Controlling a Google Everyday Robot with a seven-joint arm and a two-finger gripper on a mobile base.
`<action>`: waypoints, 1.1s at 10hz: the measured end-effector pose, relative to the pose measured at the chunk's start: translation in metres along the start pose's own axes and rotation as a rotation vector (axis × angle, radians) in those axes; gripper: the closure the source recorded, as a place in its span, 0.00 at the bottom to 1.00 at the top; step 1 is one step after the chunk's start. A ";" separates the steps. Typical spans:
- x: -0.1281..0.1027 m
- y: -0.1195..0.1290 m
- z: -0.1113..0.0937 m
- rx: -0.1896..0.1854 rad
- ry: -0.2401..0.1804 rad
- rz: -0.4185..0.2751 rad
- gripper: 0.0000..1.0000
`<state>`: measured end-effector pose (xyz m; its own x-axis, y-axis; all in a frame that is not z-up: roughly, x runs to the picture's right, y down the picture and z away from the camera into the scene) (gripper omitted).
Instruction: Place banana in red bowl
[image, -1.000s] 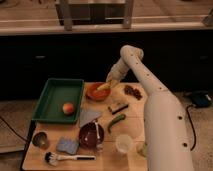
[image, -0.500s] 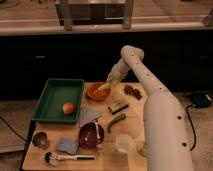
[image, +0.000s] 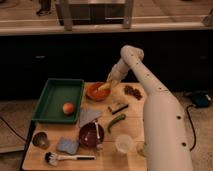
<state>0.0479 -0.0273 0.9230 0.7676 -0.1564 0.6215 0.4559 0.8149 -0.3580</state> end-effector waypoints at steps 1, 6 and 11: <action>-0.001 0.000 0.001 -0.002 0.000 -0.003 0.38; -0.005 -0.002 0.002 -0.007 -0.004 -0.016 0.20; -0.005 -0.001 0.002 -0.006 -0.012 -0.014 0.20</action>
<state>0.0429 -0.0260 0.9221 0.7554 -0.1613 0.6350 0.4698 0.8090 -0.3533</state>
